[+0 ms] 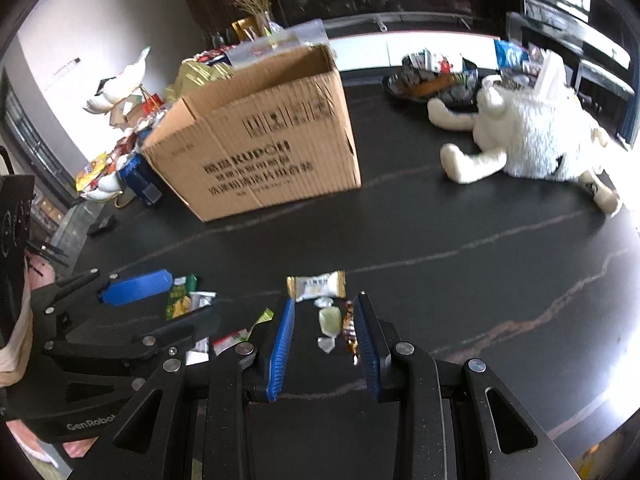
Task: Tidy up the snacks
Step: 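Move both open tools back to the remaining snacks, then close the right tool on the gold-wrapped candy while the left grasps the small green packet, then lift both held snacks and carry them over the cardboard box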
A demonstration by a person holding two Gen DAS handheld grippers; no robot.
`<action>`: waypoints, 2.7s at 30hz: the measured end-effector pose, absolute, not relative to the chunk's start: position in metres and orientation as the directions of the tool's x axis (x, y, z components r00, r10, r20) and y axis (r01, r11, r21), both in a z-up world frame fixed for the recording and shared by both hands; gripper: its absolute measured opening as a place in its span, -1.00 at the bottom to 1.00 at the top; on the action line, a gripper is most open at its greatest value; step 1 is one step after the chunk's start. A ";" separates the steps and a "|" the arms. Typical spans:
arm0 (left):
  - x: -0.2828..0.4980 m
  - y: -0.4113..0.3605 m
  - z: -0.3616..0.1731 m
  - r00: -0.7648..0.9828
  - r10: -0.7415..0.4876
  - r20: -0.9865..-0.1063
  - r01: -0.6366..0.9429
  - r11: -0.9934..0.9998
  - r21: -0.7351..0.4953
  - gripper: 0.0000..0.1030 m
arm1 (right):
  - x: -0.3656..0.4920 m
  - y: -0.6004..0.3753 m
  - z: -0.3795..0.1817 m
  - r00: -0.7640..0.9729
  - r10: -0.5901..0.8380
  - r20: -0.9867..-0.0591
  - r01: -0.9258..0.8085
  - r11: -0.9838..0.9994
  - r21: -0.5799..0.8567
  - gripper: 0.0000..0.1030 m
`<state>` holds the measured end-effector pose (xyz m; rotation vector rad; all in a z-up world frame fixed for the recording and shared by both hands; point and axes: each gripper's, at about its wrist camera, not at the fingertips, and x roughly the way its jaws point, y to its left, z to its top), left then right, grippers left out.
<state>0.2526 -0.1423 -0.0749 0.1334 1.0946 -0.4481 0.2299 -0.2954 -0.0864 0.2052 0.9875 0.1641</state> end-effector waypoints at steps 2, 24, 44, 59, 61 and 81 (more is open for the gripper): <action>0.254 -0.143 -0.082 0.356 -0.279 -0.892 0.414 0.903 -0.117 0.17 | 0.232 -0.297 -0.094 0.524 0.230 -0.820 -0.033 0.968 0.251 -0.38; 0.273 -0.156 -0.133 0.162 -0.276 -0.947 0.354 0.912 -0.205 -0.05 | 0.252 -0.308 -0.153 0.405 0.267 -0.874 0.054 0.948 0.315 -0.38; 0.286 -0.163 -0.150 0.134 -0.257 -0.957 0.332 0.921 -0.201 -0.34 | 0.265 -0.309 -0.170 0.377 0.263 -0.888 0.075 0.947 0.313 -0.55; 0.285 -0.161 -0.140 0.179 -0.262 -0.948 0.341 0.920 -0.190 -0.72 | 0.256 -0.295 -0.158 0.411 0.226 -0.883 0.058 0.960 0.273 -0.59; 0.284 -0.161 -0.139 0.189 -0.262 -0.946 0.345 0.920 -0.186 -0.72 | 0.255 -0.296 -0.156 0.416 0.220 -0.882 0.057 0.962 0.267 -0.59; 0.272 -0.141 -0.102 0.288 -0.296 -0.911 0.360 0.915 -0.183 -0.94 | 0.241 -0.284 -0.125 0.462 0.231 -0.856 0.007 0.965 0.264 -0.59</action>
